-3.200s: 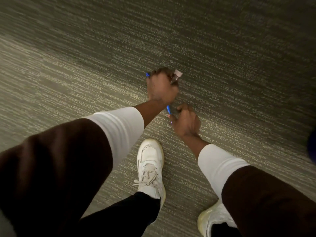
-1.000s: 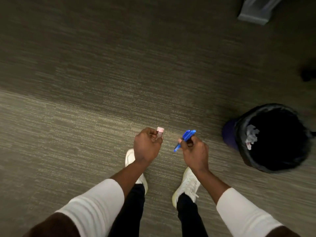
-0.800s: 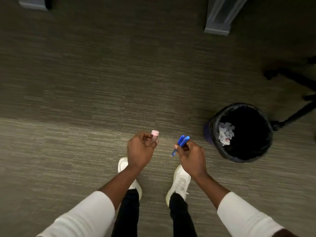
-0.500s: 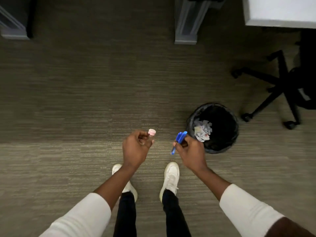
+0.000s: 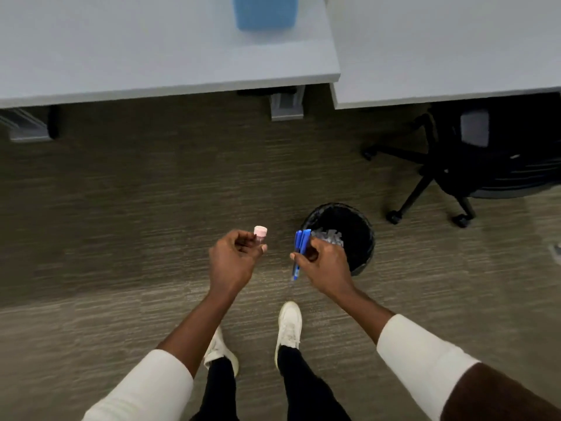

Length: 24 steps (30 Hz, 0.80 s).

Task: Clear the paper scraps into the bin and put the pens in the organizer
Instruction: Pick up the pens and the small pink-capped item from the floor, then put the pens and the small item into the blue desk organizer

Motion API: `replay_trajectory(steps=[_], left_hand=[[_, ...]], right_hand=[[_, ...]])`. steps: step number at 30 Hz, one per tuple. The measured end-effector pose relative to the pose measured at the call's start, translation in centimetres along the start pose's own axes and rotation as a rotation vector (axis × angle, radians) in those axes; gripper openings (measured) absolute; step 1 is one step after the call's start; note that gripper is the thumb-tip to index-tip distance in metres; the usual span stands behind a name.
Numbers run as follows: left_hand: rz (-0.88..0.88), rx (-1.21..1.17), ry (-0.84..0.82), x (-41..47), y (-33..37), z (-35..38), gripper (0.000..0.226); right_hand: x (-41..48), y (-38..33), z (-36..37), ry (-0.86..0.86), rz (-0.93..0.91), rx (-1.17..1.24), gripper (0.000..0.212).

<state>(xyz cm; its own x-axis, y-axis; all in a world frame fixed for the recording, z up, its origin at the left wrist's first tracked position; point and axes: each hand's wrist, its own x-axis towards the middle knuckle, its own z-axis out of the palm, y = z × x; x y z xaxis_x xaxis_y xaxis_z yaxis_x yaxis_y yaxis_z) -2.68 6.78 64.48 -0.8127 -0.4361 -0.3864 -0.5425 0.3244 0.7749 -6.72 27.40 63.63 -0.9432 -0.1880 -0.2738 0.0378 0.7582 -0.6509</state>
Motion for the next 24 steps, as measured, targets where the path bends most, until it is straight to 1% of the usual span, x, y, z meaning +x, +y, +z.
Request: replay_trajectory(steps=[8,12,15,20,24], left_hand=[[0.016,-0.032,0.058,-3.5,6.0,-2.2,0.027],[0.026,-0.033,0.089,-4.2,8.1,-3.8,0.026],[0.019,-0.062,0.107,-4.2,8.9,-5.4,0.025],[0.013,-0.079,0.124,-1.7,9.8,-8.5,0.026],[0.025,-0.084,0.113,2.8,11.7,-11.3,0.024]], right_hand=[[-0.2,-3.4,-6.2,0.062,-0.067,0.034,0.020],[-0.3,-5.8,-8.0,0.077,-0.084,0.033,0.024],[-0.1,-7.3,-8.5,0.065,-0.092,0.038,0.021],[2.0,-10.4,-8.5,0.064,-0.076,0.053,0.022],[5.3,-13.9,-8.7,0.082,-0.069,0.032,0.020]])
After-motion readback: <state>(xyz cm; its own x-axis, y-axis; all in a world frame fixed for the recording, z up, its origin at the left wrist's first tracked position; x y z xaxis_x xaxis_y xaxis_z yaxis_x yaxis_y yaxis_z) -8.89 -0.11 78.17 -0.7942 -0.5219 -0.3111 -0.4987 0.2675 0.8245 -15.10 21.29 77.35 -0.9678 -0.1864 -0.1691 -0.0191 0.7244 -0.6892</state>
